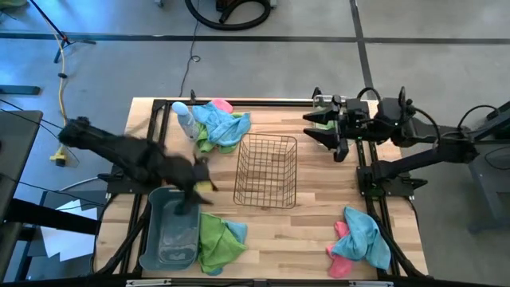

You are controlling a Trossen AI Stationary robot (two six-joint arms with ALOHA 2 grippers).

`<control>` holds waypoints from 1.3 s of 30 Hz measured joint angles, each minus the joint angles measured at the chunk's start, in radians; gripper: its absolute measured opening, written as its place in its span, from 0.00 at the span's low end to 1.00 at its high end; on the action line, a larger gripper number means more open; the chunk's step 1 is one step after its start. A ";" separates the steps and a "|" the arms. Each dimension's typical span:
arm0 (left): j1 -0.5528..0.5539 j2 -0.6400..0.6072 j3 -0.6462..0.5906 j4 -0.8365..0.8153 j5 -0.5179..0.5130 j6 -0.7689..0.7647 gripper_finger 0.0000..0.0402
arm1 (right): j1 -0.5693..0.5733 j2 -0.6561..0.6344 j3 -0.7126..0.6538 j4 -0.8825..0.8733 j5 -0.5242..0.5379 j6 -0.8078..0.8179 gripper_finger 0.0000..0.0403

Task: Sort microfiber towel by color & place in baskets
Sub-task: Put the bottom green microfiber cloth into the transparent bin

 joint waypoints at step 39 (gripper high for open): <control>-0.200 0.817 0.268 -0.168 -0.024 -0.342 0.51 | 0.000 -0.037 0.000 -0.421 -0.003 -0.004 0.52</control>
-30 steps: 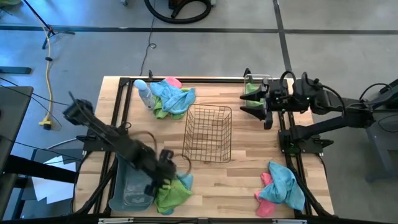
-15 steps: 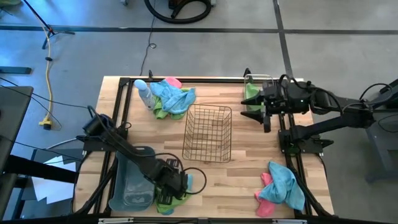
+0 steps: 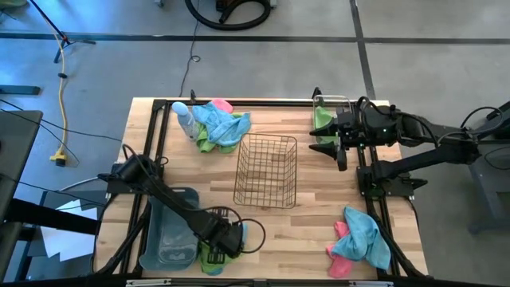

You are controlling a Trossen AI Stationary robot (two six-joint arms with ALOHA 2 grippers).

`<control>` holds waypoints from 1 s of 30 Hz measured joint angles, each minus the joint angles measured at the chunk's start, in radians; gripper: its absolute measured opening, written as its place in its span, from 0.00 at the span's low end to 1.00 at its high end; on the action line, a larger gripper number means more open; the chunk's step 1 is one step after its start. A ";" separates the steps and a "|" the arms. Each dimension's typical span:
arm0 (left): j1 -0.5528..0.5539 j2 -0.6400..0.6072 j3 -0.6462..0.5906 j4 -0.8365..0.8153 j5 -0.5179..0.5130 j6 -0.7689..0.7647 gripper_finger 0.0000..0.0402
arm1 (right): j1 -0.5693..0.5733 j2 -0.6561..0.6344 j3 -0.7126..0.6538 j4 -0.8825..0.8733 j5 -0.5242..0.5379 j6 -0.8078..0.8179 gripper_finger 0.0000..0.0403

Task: Sort microfiber towel by color & place in baskets
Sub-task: Put the bottom green microfiber cloth into the transparent bin

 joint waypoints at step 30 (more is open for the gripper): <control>0.136 -0.770 0.002 0.167 -0.254 0.106 0.00 | 0.000 0.000 -0.001 0.118 -0.024 -0.025 0.52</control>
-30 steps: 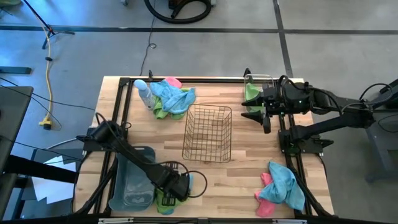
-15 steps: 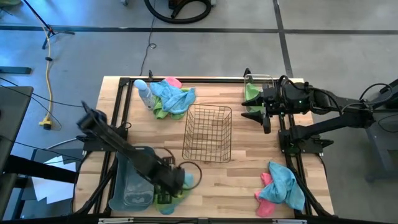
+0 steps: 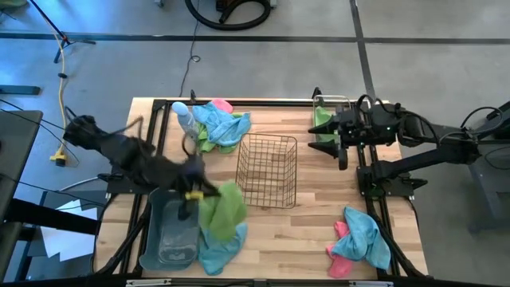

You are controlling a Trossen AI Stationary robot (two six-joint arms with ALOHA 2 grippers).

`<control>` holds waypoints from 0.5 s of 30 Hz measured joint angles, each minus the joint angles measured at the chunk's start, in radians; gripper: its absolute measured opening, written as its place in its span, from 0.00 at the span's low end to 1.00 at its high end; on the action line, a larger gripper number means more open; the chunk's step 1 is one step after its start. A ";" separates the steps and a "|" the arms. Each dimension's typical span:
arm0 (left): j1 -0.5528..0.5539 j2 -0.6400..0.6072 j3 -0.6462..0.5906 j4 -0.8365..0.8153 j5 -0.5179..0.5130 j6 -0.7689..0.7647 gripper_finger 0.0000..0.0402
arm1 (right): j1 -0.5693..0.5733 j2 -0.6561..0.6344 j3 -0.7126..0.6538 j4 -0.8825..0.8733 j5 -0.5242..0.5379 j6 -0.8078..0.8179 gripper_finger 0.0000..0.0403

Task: Sort microfiber towel by color & place in baskets
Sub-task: Put the bottom green microfiber cloth into the transparent bin

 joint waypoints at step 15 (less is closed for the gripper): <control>0.390 0.015 -0.001 0.211 0.112 0.615 0.00 | 0.000 0.013 0.000 0.253 -0.003 0.007 0.52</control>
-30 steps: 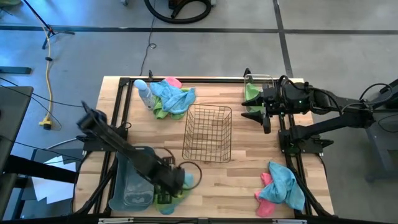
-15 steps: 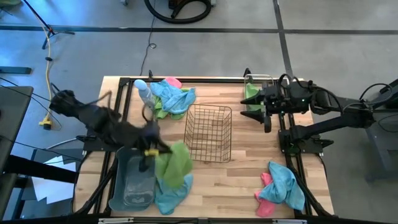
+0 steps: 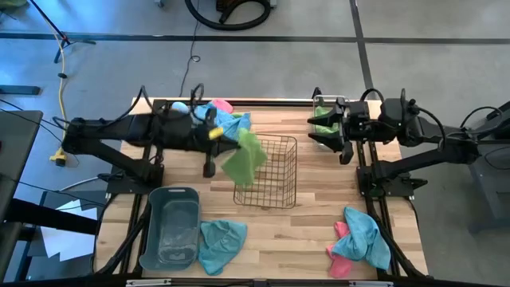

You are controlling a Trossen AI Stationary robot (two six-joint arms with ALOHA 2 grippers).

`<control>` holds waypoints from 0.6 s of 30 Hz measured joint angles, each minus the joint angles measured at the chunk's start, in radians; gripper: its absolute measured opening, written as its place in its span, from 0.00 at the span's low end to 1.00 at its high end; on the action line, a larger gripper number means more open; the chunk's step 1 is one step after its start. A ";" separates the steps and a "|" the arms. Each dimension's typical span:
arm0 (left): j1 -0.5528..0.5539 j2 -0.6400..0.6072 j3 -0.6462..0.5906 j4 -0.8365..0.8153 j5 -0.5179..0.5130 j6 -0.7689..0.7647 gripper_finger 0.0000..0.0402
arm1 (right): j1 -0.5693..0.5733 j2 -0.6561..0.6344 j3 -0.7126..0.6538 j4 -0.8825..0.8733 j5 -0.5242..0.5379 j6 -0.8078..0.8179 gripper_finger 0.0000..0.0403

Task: Sort microfiber towel by color & place in baskets
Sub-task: Put the bottom green microfiber cloth into the transparent bin

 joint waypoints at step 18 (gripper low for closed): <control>0.290 0.053 0.000 0.286 0.256 0.035 0.00 | -0.077 0.198 0.000 0.187 0.158 -0.263 0.53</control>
